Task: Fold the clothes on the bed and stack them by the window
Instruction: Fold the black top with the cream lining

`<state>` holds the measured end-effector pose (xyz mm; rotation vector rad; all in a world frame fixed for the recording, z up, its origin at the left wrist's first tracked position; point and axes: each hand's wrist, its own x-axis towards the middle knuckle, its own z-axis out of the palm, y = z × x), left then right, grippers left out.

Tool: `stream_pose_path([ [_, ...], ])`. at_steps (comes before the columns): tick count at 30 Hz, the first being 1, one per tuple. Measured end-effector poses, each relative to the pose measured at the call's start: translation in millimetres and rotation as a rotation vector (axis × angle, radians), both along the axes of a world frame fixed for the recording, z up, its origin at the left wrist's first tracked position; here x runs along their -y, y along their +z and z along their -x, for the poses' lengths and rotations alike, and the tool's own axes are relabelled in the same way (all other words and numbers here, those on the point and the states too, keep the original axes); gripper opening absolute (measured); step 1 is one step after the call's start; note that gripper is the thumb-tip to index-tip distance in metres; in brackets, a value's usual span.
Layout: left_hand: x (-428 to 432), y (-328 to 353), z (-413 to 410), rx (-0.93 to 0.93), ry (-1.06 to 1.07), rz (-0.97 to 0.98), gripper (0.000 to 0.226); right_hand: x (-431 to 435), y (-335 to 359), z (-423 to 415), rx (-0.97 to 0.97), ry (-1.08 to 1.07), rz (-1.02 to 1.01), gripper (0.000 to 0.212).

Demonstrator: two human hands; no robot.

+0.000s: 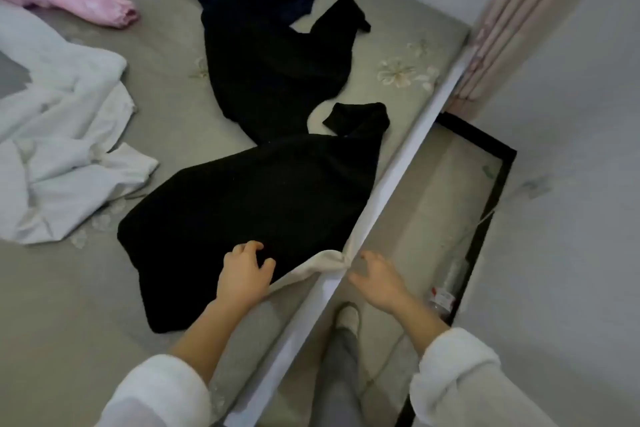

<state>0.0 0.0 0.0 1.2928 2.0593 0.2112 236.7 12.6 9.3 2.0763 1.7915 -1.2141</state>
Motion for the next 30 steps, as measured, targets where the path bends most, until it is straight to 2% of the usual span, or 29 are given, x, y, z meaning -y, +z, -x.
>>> stream_pose_path([
  [4,-4.7,-39.2,-60.7,-0.059,-0.035,0.07,0.051,-39.3,-39.6,-30.7,-0.031,0.062,0.124,0.057],
  [7,-11.1,-66.4,-98.1,-0.054,-0.069,0.139,0.058,-68.4,-67.8,-50.8,-0.08,0.015,0.21,0.055],
  [10,-21.6,-84.1,-124.7,-0.067,-0.097,0.172,0.073,-92.3,-88.5,-61.3,-0.168,-0.129,0.289,0.05],
  [14,-46.3,-98.3,-148.6,-0.233,-0.054,0.243,0.097,-116.9,-106.6,-58.4,-0.375,-0.452,0.454,0.049],
  [15,-52.2,-100.5,-153.0,-0.279,-0.036,0.266,0.096,-121.7,-109.9,-54.7,-0.425,-0.497,0.48,0.049],
  [17,-63.4,-104.0,-156.0,-0.353,-0.03,0.271,0.069,-128.5,-112.9,-46.8,-0.554,-0.545,0.502,0.052],
  [19,-73.1,-104.6,-147.1,-0.281,0.005,0.192,0.037,-132.8,-111.3,-42.5,-0.664,-0.558,0.532,0.058],
  [20,-76.7,-102.4,-140.0,-0.182,0.06,0.155,0.03,-133.9,-108.3,-42.1,-0.697,-0.559,0.545,0.061],
  [22,-79.8,-96.6,-125.9,0.041,0.14,0.111,0.027,-136.9,-98.8,-42.5,-0.747,-0.549,0.556,0.066],
  [23,-81.0,-90.8,-121.4,0.117,0.134,0.115,0.033,-139.5,-92.6,-41.3,-0.777,-0.533,0.552,0.067],
  [25,-82.7,-81.1,-120.9,0.111,0.067,0.228,0.064,-148.6,-76.1,-32.6,-0.837,-0.48,0.537,0.068],
  [26,-84.2,-76.7,-122.7,0.073,0.066,0.257,0.069,-154.4,-66.4,-26.7,-0.862,-0.443,0.53,0.067],
  [28,-89.7,-66.7,-122.7,0.043,0.148,0.151,0.042,-166.0,-48.8,-15.6,-0.882,-0.325,0.504,0.067],
  [29,-93.2,-58.4,-119.3,0.099,0.219,0.085,0.025,-171.2,-42.3,-11.6,-0.875,-0.258,0.484,0.067],
  [30,-96.4,-48.9,-112.6,0.199,0.291,0.045,0.019,-175.4,-36.7,-9.0,-0.863,-0.215,0.463,0.067],
])
